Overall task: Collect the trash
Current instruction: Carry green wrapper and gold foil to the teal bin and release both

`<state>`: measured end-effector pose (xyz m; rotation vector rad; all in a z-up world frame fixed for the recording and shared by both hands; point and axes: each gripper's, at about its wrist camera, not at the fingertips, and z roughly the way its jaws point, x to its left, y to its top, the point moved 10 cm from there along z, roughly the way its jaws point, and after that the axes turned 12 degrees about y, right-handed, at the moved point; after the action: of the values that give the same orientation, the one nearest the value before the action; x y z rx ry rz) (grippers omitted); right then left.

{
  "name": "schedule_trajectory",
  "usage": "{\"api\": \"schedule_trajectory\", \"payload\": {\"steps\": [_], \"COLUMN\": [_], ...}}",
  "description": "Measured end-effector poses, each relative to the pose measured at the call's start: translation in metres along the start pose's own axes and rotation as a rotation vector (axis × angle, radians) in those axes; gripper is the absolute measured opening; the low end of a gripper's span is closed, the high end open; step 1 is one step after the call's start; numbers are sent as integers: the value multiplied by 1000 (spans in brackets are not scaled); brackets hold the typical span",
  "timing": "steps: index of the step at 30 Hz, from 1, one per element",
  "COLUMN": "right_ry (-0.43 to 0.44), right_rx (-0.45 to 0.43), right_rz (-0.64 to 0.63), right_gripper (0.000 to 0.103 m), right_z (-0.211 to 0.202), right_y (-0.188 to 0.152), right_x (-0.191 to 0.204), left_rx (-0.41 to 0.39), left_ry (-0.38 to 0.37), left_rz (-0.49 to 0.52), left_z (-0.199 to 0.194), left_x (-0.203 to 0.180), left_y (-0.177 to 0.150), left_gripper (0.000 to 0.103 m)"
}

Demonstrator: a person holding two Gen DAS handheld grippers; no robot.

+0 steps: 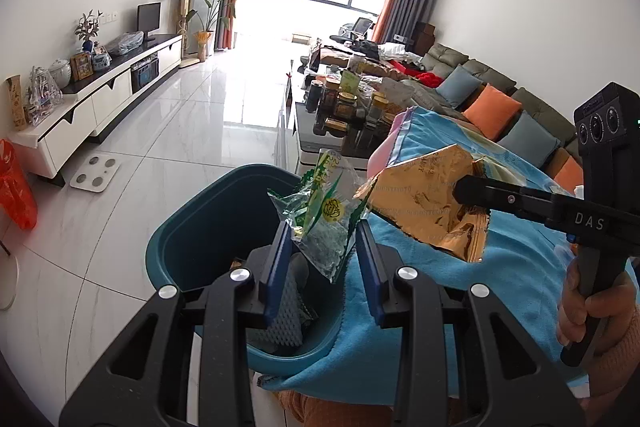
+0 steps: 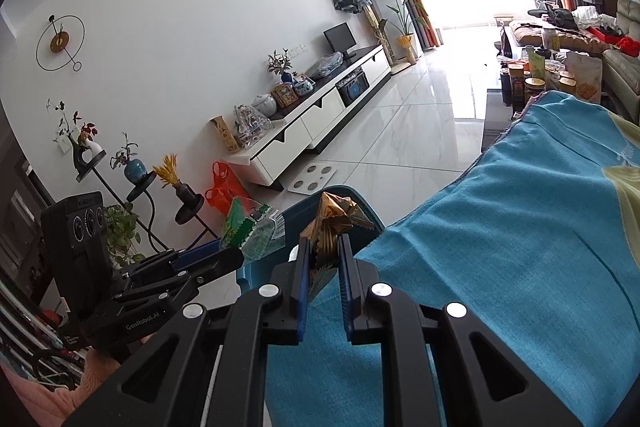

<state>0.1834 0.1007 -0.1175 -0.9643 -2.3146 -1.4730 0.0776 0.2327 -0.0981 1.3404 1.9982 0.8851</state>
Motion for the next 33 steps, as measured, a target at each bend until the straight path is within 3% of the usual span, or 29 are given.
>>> {"api": "schedule_trajectory", "payload": {"steps": [33], "right_ry": [-27], "right_rx": [122], "right_rz": [8], "right_gripper": [12], "right_z": [67], "right_y": [-1], "right_x": [-1], "left_rx": [84], "left_ry": [77], "left_rz": [-45], "left_z": [47], "left_x": [16], "left_y": [-13], "left_gripper": [35]}}
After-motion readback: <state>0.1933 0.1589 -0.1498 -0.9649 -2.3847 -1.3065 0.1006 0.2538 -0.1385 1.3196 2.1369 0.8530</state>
